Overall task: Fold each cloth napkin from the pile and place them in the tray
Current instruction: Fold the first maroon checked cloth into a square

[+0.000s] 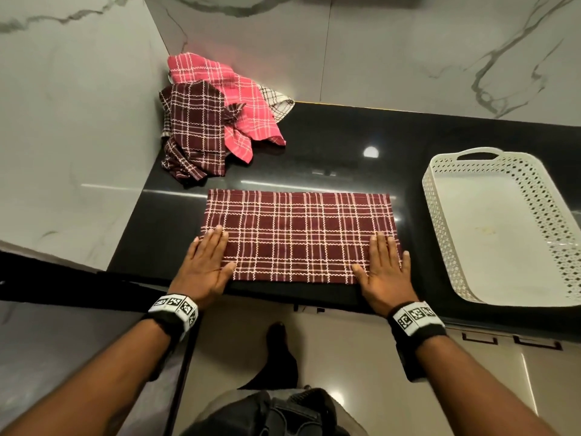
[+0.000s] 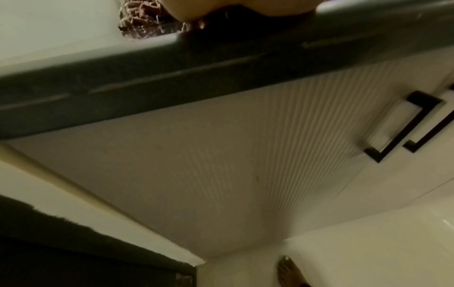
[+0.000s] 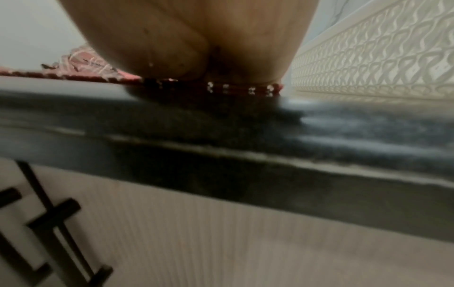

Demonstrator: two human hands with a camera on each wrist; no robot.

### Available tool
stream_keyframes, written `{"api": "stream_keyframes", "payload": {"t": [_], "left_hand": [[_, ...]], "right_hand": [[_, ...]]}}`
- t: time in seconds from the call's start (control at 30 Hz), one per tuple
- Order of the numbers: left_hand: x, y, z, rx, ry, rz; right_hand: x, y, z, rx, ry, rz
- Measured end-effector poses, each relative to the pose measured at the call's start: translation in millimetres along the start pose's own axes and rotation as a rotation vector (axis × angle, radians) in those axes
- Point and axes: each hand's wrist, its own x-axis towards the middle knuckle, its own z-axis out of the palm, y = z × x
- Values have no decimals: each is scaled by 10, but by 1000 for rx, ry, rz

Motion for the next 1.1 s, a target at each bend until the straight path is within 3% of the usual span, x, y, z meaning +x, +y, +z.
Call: {"api": "stream_keyframes", "payload": {"t": [0.1,0.2,0.33,0.47,0.53,0.67,0.73,0.87,1.1], "left_hand": [[214,110,-203,2,131,-17],[618,231,-412,14,251,1],[1049,245,-476,94,190,-3],[1073,307,-486,111,129,14],[984,398,-438,34,139,116],[788,742,-279,4,112,465],[760,848,-241,39,53,520],[736,808,-247,-3,93,500],[553,505,-94,-153,38,559]], "right_hand": [[87,-218,-143,-14,-10,93],[259,-605,-415,-42,139,120],[719,-1046,-591,0,86,109],[1390,-1160,-782,-68,58,145],[1719,-1233,-929,-66,43,132],[2215,-1360,-1120,-74,4,32],[2322,-1368,-1126,-60,-65,2],[2030,-1274,-1103,79,15,-25],[446,-800,-565,111,182,-7]]}}
